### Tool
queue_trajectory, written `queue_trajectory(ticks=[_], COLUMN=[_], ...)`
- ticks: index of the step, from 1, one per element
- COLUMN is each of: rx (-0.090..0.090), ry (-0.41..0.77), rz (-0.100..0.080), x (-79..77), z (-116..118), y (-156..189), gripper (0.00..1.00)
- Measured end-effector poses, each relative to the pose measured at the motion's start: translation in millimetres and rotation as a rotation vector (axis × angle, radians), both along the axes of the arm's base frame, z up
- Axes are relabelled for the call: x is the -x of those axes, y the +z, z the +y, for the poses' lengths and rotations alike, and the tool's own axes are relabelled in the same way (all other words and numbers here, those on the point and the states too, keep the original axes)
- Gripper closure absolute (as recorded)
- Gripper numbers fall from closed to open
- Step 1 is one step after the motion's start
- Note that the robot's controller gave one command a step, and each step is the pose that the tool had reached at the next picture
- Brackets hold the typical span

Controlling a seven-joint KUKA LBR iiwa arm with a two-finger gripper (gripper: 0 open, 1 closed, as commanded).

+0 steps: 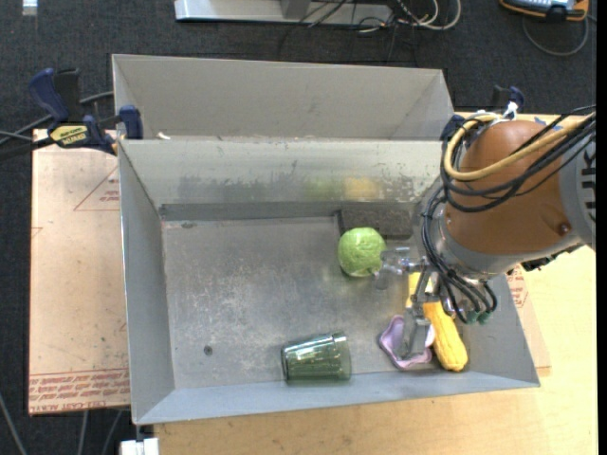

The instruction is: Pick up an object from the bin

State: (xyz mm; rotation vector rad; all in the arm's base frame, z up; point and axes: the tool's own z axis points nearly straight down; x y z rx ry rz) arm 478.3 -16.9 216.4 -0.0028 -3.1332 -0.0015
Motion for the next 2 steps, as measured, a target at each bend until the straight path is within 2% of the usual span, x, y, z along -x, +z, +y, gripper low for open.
queue_trajectory(ticks=[1,2], rx=[0.000,-0.001], ry=[0.000,0.118], rz=[-0.009,-0.010], x=[-1.5,-3.4], z=[0.0,-13.2], y=[4.2,-29.5], gripper=[0.00,0.00])
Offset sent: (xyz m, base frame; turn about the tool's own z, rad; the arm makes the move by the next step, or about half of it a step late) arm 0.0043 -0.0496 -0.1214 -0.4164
